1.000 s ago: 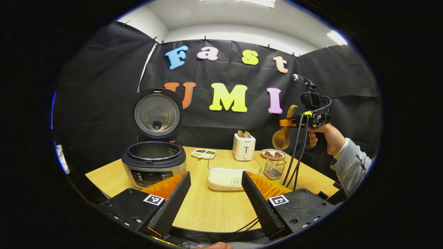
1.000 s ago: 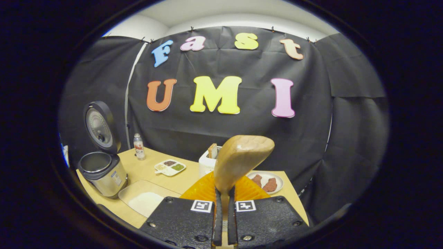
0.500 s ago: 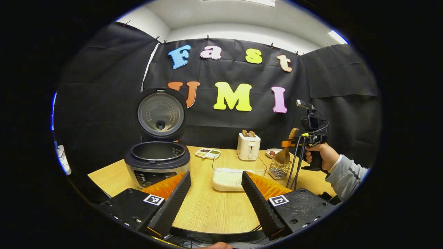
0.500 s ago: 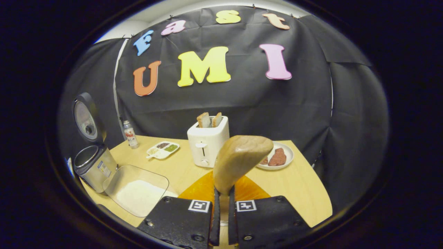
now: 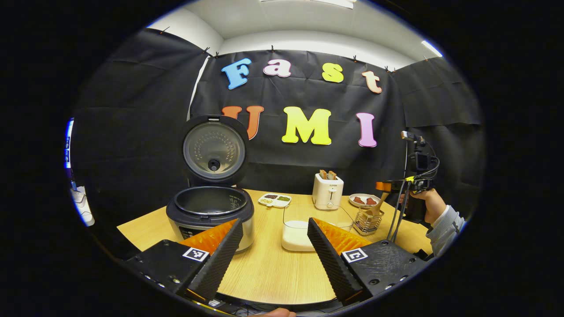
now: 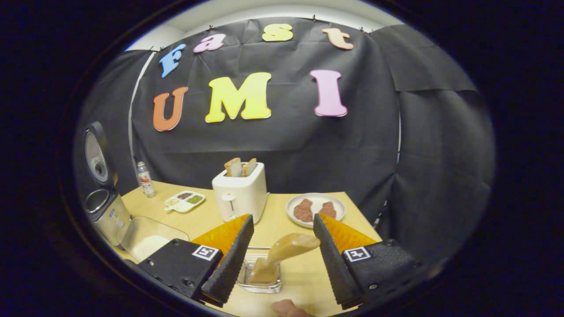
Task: Close the left gripper, press the button to open the rice cooker; take a wooden spoon from the chopstick holder with the right hand, scoop a spoonful of rice and pour it into the rice cooker, then put the wooden spoon back into the chopstick holder.
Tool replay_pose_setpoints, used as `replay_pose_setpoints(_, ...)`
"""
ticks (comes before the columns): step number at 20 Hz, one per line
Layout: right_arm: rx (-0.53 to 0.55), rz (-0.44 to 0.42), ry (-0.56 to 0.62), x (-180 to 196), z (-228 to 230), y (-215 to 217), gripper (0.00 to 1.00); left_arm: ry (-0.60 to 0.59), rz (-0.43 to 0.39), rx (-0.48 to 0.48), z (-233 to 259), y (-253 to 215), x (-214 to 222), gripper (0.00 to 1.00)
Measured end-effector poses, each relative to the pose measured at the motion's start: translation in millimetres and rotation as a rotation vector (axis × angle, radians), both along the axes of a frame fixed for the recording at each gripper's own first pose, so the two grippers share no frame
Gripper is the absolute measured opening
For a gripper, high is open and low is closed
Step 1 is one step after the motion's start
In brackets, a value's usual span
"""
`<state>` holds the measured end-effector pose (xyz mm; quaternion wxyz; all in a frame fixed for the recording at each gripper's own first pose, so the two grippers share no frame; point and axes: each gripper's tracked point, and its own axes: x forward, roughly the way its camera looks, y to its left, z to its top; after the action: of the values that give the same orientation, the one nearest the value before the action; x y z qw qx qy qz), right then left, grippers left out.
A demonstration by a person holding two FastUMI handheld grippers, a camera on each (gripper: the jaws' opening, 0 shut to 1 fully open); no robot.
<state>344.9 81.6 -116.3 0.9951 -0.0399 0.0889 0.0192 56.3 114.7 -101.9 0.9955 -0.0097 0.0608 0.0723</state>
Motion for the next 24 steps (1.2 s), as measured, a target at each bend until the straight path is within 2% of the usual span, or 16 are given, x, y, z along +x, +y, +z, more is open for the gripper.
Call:
replay_pose_setpoints(2, -0.005, -0.005, -0.043, -18.1, 19.5, -3.4, 0.89, 0.005, 0.017, -0.01, 7.3, 12.1, 5.0, 0.95)
replay_pose_setpoints(7, 0.075, 0.03, -0.08, -75.2, 40.0, -4.9, 0.91, -0.011, 0.084, 0.027, 43.3, 50.0, 15.1, 0.95)
replay_pose_setpoints(8, 0.081, 0.041, -0.086, -87.4, 41.1, -4.3, 0.95, -0.015, 0.1, 0.04, 52.9, 58.7, 16.4, 0.94)
replay_pose_setpoints(10, 0.08, 0.064, -0.105, -115.3, 50.1, -2.6, 0.92, -0.03, 0.119, 0.058, 72.8, 72.7, 21.7, 0.94)
replay_pose_setpoints(11, 0.076, 0.082, -0.114, -128.2, 53.2, 0.5, 0.96, -0.033, 0.121, 0.063, 83.4, 77.8, 24.9, 0.94)
replay_pose_setpoints(16, 0.065, 0.165, -0.161, -183.3, 58.8, 12.0, 1.0, -0.05, 0.168, 0.097, 132.9, 119.0, 47.5, 0.94)
replay_pose_setpoints(20, 0.089, 0.223, -0.178, -217.2, 52.7, 23.0, 1.0, -0.097, 0.195, 0.088, 176.5, 158.5, 68.6, 0.94)
replay_pose_setpoints(24, 0.1, 0.272, -0.173, -235.8, 43.2, 36.1, 1.0, -0.122, 0.202, 0.034, 200.2, 190.1, 107.3, 0.94)
